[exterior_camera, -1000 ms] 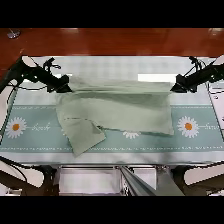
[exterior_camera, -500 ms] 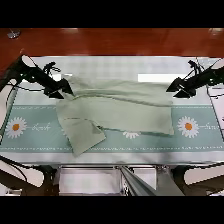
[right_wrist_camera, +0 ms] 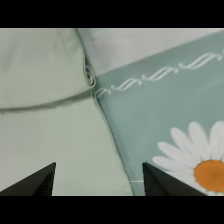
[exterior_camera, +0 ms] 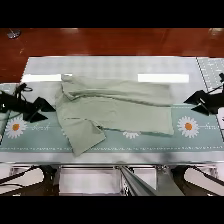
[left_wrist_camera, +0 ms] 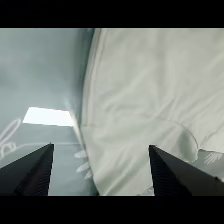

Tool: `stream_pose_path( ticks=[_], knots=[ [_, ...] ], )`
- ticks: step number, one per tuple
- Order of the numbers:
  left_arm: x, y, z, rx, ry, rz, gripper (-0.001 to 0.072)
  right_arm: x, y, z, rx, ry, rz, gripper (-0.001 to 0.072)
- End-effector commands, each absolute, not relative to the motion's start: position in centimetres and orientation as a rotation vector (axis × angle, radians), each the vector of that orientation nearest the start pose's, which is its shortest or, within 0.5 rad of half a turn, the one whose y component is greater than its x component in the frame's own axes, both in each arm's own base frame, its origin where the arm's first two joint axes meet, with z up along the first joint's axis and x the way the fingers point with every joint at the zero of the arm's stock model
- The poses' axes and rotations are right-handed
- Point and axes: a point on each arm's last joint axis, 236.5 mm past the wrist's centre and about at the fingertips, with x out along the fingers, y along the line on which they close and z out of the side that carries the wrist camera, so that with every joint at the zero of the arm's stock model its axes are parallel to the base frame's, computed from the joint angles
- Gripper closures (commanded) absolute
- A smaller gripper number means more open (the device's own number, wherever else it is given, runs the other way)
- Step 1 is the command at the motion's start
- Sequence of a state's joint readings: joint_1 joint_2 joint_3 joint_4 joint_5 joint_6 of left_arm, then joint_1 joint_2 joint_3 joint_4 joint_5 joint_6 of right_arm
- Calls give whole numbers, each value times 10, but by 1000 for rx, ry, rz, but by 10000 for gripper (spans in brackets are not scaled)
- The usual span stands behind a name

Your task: Fold the shirts.

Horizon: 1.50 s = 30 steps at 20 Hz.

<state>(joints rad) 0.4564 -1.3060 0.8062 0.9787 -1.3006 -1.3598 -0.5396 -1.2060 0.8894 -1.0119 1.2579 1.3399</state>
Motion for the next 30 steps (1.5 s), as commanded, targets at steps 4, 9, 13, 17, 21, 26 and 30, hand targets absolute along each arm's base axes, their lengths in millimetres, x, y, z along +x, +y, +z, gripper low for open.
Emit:
stream_pose_path(
  ticks=[4,9,13,17,21,26,30],
  knots=[
    [252,-39,-90,-1050,1332,-126,4,278,10,-39,940,1175,106,91],
    [245,-75,-98,-1052,1336,-201,4,276,12,-40,947,1186,111,91],
    [232,-103,-97,-961,1397,-316,366,274,8,-44,964,1201,69,91],
    [240,-104,-85,-937,1379,-366,687,214,-6,-73,825,1468,-33,91],
    [243,-103,-82,-928,1371,-374,687,184,-14,-90,800,1601,-129,92],
    [243,-103,-82,-924,1370,-380,686,212,18,-101,835,1566,-45,92],
    [243,-103,-82,-920,1367,-380,686,260,27,-97,904,1432,-29,92]
  ],
)
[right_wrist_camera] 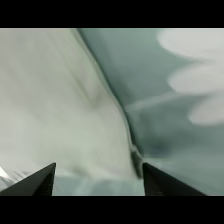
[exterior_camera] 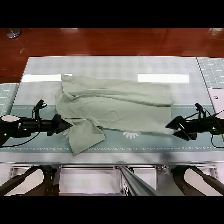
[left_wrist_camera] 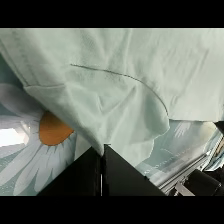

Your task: Fold the shirts.

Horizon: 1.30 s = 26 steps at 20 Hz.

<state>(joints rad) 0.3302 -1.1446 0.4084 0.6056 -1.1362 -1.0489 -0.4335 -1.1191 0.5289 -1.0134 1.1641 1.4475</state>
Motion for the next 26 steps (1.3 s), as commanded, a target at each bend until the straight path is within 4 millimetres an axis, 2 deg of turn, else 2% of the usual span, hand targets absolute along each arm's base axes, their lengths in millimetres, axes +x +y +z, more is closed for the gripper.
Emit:
stream_pose_path(
  ticks=[1,2,3,4,5,6,8,12,15,19,22,26],
  knots=[
    [243,-103,-82,-918,1367,-382,686,262,31,-99,902,1449,-16,92],
    [244,-103,-82,-917,1366,-382,686,263,36,-101,892,1469,-1,93],
    [244,-103,-82,-917,1366,-382,686,264,40,-103,879,1479,9,138],
    [244,-103,-82,-917,1366,-382,686,265,43,-102,860,1481,26,354],
    [244,-103,-81,-916,1364,-383,686,265,47,-100,815,1481,82,694],
    [247,-102,-78,-913,1358,-388,686,264,51,-95,770,1487,148,694],
    [263,-95,-63,-898,1317,-406,686,270,42,-82,755,1482,159,694],
    [323,-62,-19,-860,1155,-352,686,313,11,-48,737,1345,121,694],
    [370,-62,0,-801,1072,-346,686,351,7,-30,743,1235,124,693],
    [438,-71,-1,-806,1064,-340,686,403,9,-19,850,1130,161,693],
    [488,-71,-8,-848,1070,-331,686,432,2,-22,877,1112,168,693],
    [534,-65,-17,-891,1059,-314,686,464,0,-24,931,1083,201,693]
  ],
)
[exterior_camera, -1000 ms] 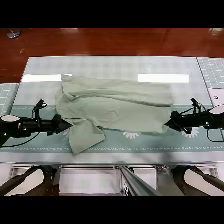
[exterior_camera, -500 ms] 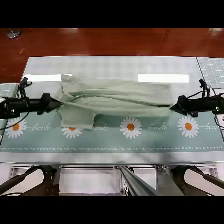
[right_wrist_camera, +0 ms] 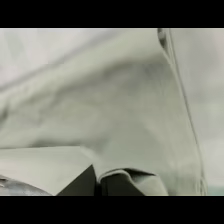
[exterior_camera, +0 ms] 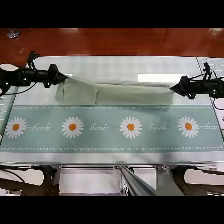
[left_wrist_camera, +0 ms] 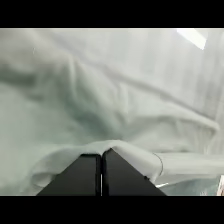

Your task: Fold the shirts.

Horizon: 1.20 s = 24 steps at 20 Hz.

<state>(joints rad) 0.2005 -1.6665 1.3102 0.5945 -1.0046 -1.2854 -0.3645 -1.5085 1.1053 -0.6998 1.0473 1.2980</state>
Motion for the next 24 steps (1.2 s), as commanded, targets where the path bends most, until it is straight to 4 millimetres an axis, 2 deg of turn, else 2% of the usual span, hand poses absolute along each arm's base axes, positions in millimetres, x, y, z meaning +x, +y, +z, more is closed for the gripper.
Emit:
stream_pose_path(
  ticks=[1,3,4,5,6,7,8,9,10,12,13,14,15,16,18,20,24],
  knots=[
    [541,-63,-18,-888,1052,-316,686,471,0,-25,948,1073,207,693],
    [548,-63,-23,-886,1058,-325,686,479,-2,-33,965,1078,203,693],
    [546,-66,-28,-889,1080,-337,685,481,-3,-38,976,1087,198,692],
    [541,-69,-35,-895,1109,-346,543,483,-3,-42,987,1090,196,613],
    [532,-74,-40,-901,1153,-370,-7,484,-1,-44,1007,1092,200,273],
    [523,-74,-44,-886,1194,-387,4,485,2,-41,1003,1083,227,87],
    [513,-63,-48,-865,1238,-373,5,484,1,-36,986,1075,253,85],
    [503,-44,-53,-867,1300,-311,6,482,-4,-32,970,1080,264,85],
    [488,-18,-57,-851,1363,-234,6,479,-14,-29,963,1088,259,86],
    [463,36,-52,-742,1402,-110,7,466,-41,-34,999,1117,199,87],
    [455,61,-43,-682,1382,-47,7,457,-55,-43,997,1153,141,87],
    [454,78,-33,-649,1333,1,7,449,-65,-54,980,1195,80,87],
    [458,87,-17,-636,1246,32,6,441,-71,-64,953,1234,38,88],
    [463,89,-1,-615,1156,44,6,436,-69,-73,946,1270,26,88],
    [469,75,29,-568,996,21,6,427,-50,-88,945,1353,60,88],
    [463,42,47,-531,925,-45,7,421,-26,-98,932,1426,108,88],
    [442,-34,46,-467,991,-199,6,427,9,-108,888,1455,154,93]
  ],
)
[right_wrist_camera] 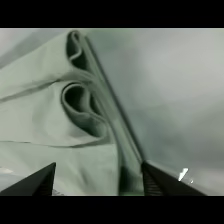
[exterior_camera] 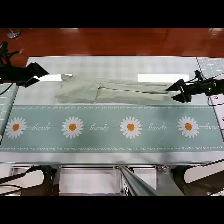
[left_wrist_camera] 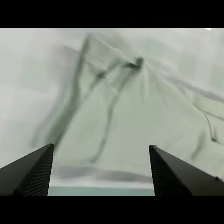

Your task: Fold the shirts.

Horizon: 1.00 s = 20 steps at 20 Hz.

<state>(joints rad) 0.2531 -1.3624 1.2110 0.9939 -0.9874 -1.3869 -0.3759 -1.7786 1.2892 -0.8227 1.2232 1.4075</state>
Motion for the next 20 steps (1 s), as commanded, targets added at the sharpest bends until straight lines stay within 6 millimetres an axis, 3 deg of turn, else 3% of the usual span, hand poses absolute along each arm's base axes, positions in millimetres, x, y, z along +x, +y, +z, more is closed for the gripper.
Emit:
stream_pose_path(
  ticks=[1,3,4,5,8,12,14,17,20],
  knots=[
    [440,-54,45,-454,1004,-240,6,432,18,-106,894,1442,166,156],
    [436,-88,43,-423,1023,-309,13,440,32,-94,915,1418,218,657],
    [434,-102,43,-408,1031,-337,205,439,36,-85,902,1414,257,693],
    [431,-113,44,-393,1035,-362,700,436,36,-76,871,1411,273,693],
    [423,-149,50,-355,1036,-449,687,406,14,-47,640,1433,229,694],
    [408,-210,57,-274,1016,-572,687,357,4,24,531,1245,176,694],
    [401,-251,59,-238,973,-634,687,324,9,60,506,1143,161,693],
    [381,-321,47,-180,980,-747,687,274,29,99,502,1064,158,693],
    [365,-387,25,-160,1046,-830,687,243,41,131,496,975,150,693]
  ],
)
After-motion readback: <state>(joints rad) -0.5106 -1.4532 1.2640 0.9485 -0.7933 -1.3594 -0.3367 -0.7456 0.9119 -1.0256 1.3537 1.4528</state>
